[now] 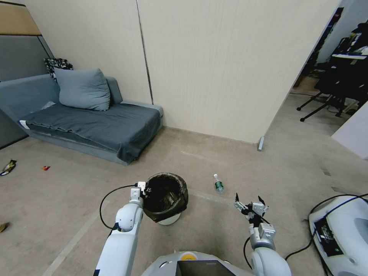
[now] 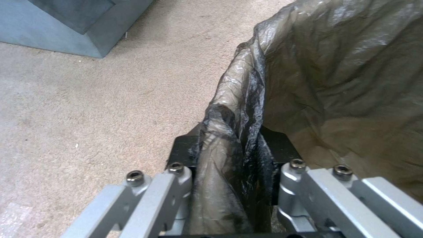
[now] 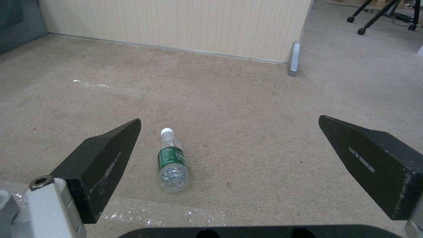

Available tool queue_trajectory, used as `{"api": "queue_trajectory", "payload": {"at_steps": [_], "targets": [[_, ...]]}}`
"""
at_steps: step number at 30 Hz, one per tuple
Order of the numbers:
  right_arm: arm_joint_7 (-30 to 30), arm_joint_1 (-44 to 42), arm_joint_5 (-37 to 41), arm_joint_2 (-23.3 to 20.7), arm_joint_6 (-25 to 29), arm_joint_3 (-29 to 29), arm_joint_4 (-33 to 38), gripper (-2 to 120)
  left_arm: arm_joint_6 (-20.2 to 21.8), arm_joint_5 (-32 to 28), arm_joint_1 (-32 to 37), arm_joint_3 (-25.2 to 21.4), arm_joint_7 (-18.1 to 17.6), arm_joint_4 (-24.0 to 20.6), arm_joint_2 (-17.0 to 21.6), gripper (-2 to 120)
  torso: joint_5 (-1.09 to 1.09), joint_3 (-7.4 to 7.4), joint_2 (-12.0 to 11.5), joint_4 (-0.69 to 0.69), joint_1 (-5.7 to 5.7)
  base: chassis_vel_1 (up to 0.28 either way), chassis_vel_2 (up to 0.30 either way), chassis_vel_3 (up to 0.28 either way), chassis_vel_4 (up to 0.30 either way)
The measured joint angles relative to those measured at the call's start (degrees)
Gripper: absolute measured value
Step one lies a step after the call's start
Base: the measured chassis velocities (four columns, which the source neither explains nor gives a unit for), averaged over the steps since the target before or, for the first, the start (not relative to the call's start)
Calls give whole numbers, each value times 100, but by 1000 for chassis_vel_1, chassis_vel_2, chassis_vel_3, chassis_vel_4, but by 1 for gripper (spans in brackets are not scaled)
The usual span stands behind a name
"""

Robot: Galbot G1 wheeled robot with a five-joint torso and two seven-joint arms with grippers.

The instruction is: Pick up the trash bin, then pick up the garbage from the floor and place it into the trash bin.

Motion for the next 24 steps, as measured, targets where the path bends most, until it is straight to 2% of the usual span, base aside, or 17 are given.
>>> {"api": "queue_trajectory", "payload": {"at_steps": [3,8,9,11,12,13,14,17,18,21,22,24], "targets": [[0,-3,-1,0,-2,6,17,100,-5,13,10,-3,16,-12,2,22,-1,0,0,0,0,0,0,0,0],[25,-5,23,0,-55,38,134,100,-555,8,180,-102,247,-195,22,11,-10,3,-2,-4,2,0,0,0,0],[25,-5,23,0,-55,38,134,100,-555,8,180,-102,247,-195,22,11,-10,3,-2,-4,2,0,0,0,0],[32,1,52,0,-81,60,175,100,-884,-8,270,-181,277,-349,42,6,-8,2,-2,-4,2,0,0,0,0],[32,3,68,0,-104,70,210,100,-1103,-18,368,-253,278,-521,63,5,1,2,-2,-3,2,0,0,0,0],[30,4,75,0,-127,86,247,100,-1223,-81,469,-305,280,-669,78,5,-4,3,-2,-1,2,0,0,0,0],[30,4,75,0,-127,86,247,100,-1223,-81,469,-305,280,-669,78,5,-4,3,-2,-1,2,0,0,0,0],[16,9,105,0,-188,111,345,100,-1441,-286,724,-443,261,-1137,124,5,3,1,-2,1,2,0,0,0,0],[16,9,105,0,-188,111,345,100,-1441,-286,724,-443,261,-1137,124,5,3,1,-2,1,2,0,0,0,0],[-2,8,132,0,-228,117,426,100,-1542,-540,1014,-536,254,-1661,137,5,0,1,-2,-1,1,0,0,0,0],[-2,8,132,0,-228,117,426,100,-1542,-540,1014,-536,254,-1661,137,5,0,1,-2,-1,1,0,0,0,0],[-12,1,138,0,-234,117,462,100,-1619,-655,1172,-583,250,-1956,132,5,0,1,-2,1,1,0,0,0,0]]}}
